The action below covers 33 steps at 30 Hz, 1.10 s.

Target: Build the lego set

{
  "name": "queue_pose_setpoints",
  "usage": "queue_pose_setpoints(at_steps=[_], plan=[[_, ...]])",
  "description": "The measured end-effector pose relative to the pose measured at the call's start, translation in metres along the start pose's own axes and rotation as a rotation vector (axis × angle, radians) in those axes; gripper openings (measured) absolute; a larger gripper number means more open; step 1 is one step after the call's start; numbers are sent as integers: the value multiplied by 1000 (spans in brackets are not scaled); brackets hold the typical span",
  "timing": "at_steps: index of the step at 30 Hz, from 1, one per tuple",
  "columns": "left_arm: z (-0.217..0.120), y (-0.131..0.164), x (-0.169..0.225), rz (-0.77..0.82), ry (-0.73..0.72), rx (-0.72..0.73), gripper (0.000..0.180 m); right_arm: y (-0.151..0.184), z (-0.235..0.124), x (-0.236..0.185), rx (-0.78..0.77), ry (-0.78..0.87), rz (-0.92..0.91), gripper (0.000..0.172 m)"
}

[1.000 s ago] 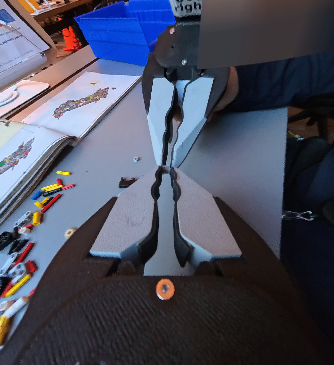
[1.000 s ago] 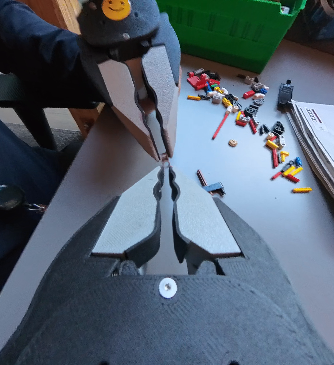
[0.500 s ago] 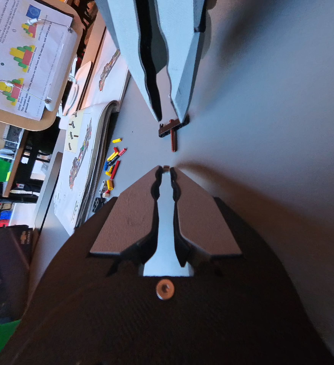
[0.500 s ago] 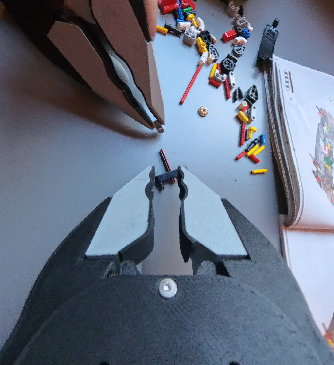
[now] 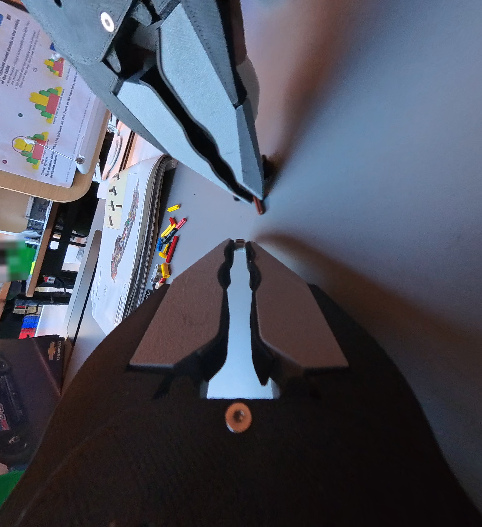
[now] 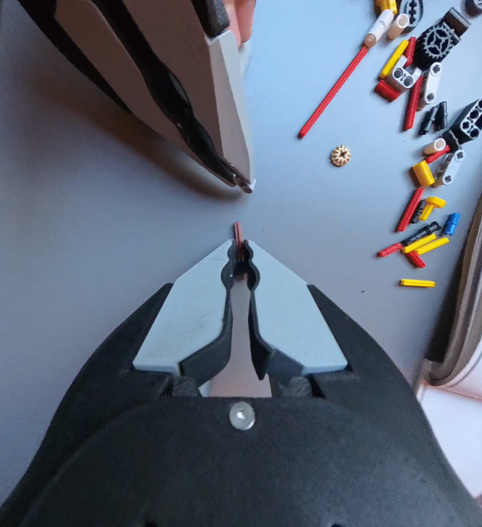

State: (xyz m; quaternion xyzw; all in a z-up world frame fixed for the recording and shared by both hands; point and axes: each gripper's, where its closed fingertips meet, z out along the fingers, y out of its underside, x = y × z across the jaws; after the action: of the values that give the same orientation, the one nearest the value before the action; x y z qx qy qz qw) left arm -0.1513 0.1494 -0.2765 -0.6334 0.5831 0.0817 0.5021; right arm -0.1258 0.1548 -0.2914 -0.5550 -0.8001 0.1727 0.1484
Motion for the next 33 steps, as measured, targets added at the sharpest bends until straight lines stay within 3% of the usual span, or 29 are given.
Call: queue_pose_setpoints(at_steps=[12, 33], plan=[[4, -2, 2, 38, -6, -3, 6, -9, 1, -8, 213, -109, 357, 0], [8, -9, 11, 200, -19, 11, 6, -12, 1, -8, 301, -149, 413, 0]])
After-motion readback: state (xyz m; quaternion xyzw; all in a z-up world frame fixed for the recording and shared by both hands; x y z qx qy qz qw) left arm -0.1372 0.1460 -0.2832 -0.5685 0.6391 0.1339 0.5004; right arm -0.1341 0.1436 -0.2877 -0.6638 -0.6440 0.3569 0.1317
